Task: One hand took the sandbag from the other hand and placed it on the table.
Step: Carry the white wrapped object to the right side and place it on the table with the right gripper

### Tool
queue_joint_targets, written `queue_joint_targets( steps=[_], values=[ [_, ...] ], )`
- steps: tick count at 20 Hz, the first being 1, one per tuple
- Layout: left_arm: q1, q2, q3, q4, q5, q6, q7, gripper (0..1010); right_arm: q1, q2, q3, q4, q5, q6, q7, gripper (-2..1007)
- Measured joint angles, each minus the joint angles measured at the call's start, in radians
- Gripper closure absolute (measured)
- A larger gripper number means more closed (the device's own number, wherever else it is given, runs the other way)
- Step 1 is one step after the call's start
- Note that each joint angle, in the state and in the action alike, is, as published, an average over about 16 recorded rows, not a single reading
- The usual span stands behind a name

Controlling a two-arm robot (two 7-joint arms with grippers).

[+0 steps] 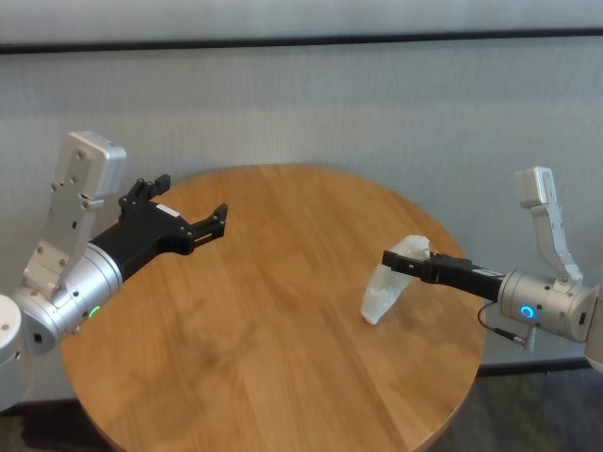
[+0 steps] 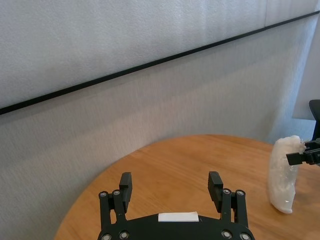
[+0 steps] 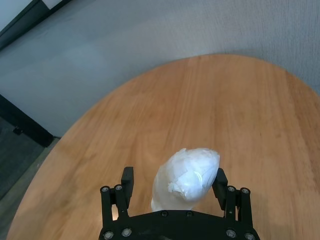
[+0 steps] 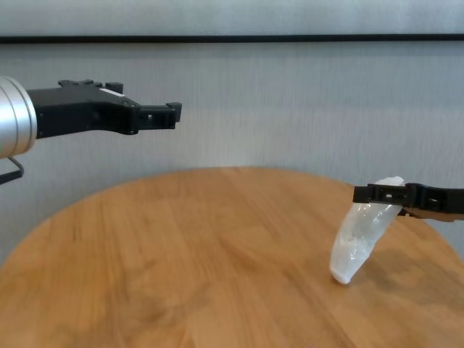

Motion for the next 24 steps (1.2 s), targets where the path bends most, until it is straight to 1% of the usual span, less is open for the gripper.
queue_joint_targets(
  steps=[6,14,18,24],
  values=[
    [0.000,0.000,0.000,0.000,0.000,0.000,0.000,8,-0.001,0.000,0.001,-0.001,0.000,0.000,-0.001,16],
    [0.000,0.000,0.000,0.000,0.000,0.000,0.000,8,0.001,0.001,0.001,-0.002,-0.002,-0.003,-0.003,5],
    [0.000,0.000,0.000,0.000,0.000,0.000,0.000,8,0.012,0.001,-0.002,-0.004,-0.018,-0.017,-0.005,5],
    [0.000,0.000,0.000,0.000,0.000,0.000,0.000,8,0.044,-0.005,-0.010,-0.003,-0.061,-0.054,0.003,5]
  ],
)
